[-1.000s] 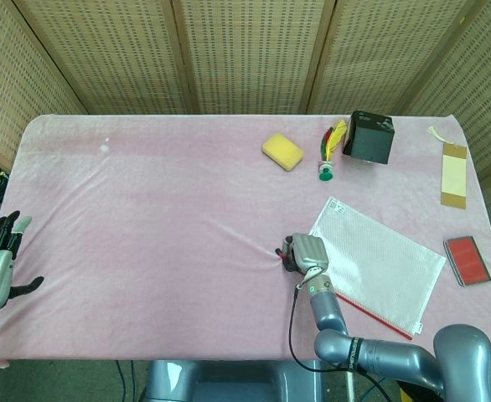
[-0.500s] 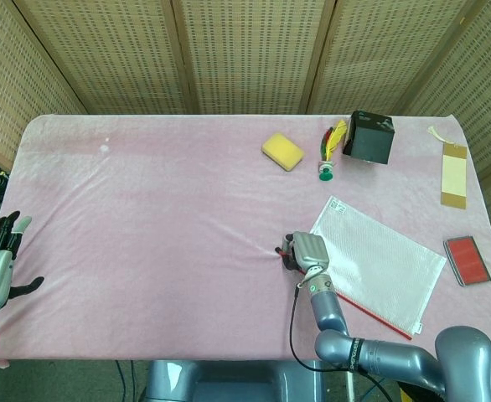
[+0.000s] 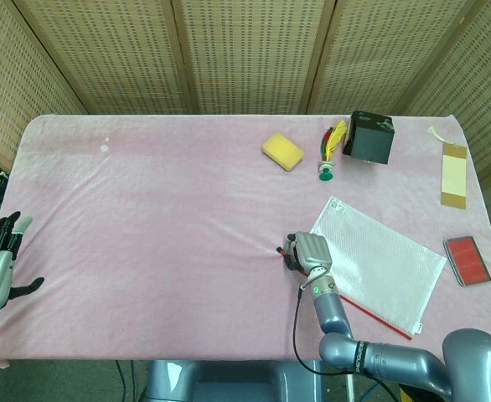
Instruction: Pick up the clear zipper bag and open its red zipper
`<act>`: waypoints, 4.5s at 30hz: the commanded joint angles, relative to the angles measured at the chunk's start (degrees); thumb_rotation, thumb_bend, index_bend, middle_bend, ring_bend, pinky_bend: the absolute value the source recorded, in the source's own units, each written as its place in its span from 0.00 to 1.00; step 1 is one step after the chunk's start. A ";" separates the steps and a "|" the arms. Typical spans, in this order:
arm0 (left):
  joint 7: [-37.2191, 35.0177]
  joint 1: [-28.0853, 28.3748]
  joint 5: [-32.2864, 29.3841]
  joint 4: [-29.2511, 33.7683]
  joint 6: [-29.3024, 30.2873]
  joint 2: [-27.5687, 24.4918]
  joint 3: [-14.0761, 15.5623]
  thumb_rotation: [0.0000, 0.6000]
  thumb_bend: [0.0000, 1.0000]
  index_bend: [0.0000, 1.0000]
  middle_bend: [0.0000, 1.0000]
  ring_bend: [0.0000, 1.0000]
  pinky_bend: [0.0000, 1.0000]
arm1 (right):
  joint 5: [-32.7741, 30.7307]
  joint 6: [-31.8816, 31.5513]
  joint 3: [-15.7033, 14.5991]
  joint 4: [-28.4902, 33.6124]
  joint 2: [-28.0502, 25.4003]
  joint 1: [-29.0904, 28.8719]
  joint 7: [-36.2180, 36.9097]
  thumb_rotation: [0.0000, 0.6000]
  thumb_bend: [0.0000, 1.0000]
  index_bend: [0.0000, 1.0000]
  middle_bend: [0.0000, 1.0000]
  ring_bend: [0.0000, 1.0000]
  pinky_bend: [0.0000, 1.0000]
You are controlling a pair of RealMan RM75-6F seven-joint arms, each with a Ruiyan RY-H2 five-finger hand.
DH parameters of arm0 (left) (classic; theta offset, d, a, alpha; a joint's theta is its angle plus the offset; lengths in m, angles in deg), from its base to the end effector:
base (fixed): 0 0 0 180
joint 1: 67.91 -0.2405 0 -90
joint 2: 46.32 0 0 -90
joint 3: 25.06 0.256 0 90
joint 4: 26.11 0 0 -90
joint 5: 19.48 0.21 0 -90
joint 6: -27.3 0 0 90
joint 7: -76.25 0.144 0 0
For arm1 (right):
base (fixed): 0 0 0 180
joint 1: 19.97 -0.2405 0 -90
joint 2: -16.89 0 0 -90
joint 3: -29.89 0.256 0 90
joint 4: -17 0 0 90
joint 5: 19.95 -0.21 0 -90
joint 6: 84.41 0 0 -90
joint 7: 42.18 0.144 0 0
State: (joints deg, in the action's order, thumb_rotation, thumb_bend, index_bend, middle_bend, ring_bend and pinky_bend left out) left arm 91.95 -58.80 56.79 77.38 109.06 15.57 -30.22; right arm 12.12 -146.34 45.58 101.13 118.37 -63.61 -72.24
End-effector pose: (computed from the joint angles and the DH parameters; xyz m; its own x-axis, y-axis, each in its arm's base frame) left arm -0.2814 0.2059 0.1583 0.4811 0.0336 0.8760 0.8743 0.0559 -0.4822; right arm -0.1492 -0.3311 -0.0698 0.1505 -0.4219 0.8941 -0.9785 0.0656 0.1957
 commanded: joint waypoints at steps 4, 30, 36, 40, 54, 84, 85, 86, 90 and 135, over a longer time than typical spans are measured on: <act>-0.09 -0.01 0.11 -0.01 0.06 -0.06 0.01 1.00 0.00 0.00 0.00 0.00 0.00 | 1.14 -0.72 0.22 -0.08 -0.15 0.43 0.64 1.00 0.72 0.66 0.94 0.96 1.00; -1.18 -0.30 1.15 0.31 0.31 -0.62 0.42 1.00 0.00 0.00 0.00 0.00 0.00 | 11.12 -1.19 -1.10 7.28 -4.00 3.89 6.18 1.00 0.76 0.82 0.96 0.96 1.00; -2.02 -0.39 1.44 0.53 0.27 -1.02 0.48 1.00 0.00 0.00 0.00 0.00 0.00 | 18.28 -1.07 -1.09 12.99 -7.88 5.24 10.80 1.00 0.76 0.83 0.96 0.96 1.00; -2.61 -0.53 1.86 0.71 0.36 -1.35 0.64 1.00 0.00 0.00 0.00 0.00 0.00 | 22.28 -1.05 -0.89 16.50 -10.37 5.87 13.43 1.00 0.76 0.83 0.96 0.96 1.00; -5.54 -0.51 2.15 0.76 -0.43 -2.71 0.66 1.00 0.00 0.00 0.00 0.00 0.00 | 30.19 8.72 5.82 26.80 -24.29 1.93 24.25 1.00 0.76 0.84 0.97 0.96 1.00; -37.83 13.98 16.69 -18.36 -8.98 7.11 -2.80 1.00 0.00 0.00 0.58 0.44 0.37 | 17.42 37.90 16.24 27.70 -39.84 -8.19 49.94 1.00 0.73 0.85 0.97 0.96 1.00; -40.04 15.32 17.75 -19.92 -8.70 8.82 -3.26 1.00 0.00 0.00 0.67 0.53 0.48 | 18.11 38.05 16.10 27.29 -39.57 -8.03 50.34 1.00 0.73 0.85 0.97 0.96 1.00; -42.46 17.09 19.02 -21.61 -9.00 10.80 -3.45 1.00 0.00 0.00 0.76 0.62 0.60 | 18.88 38.08 15.92 26.76 -39.13 -7.80 50.94 1.00 0.73 0.85 0.97 0.96 1.00; -46.95 24.42 20.41 -25.56 -14.81 16.65 -4.01 1.00 0.00 0.06 0.92 0.80 0.85 | 21.26 37.98 15.70 24.92 -37.38 -7.42 53.14 1.00 0.73 0.85 0.97 0.96 1.00; -61.24 42.93 6.52 -23.26 -33.45 27.74 -8.09 1.00 0.54 0.73 0.97 0.85 0.96 | 22.03 36.51 13.73 21.65 -38.00 -10.80 59.71 1.00 0.73 0.85 0.97 0.96 1.00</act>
State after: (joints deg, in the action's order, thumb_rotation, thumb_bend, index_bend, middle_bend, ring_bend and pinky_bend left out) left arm 29.98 -16.09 63.72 53.78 75.59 43.24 -38.14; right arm 34.14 -109.81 59.32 122.79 80.38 -74.42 -12.54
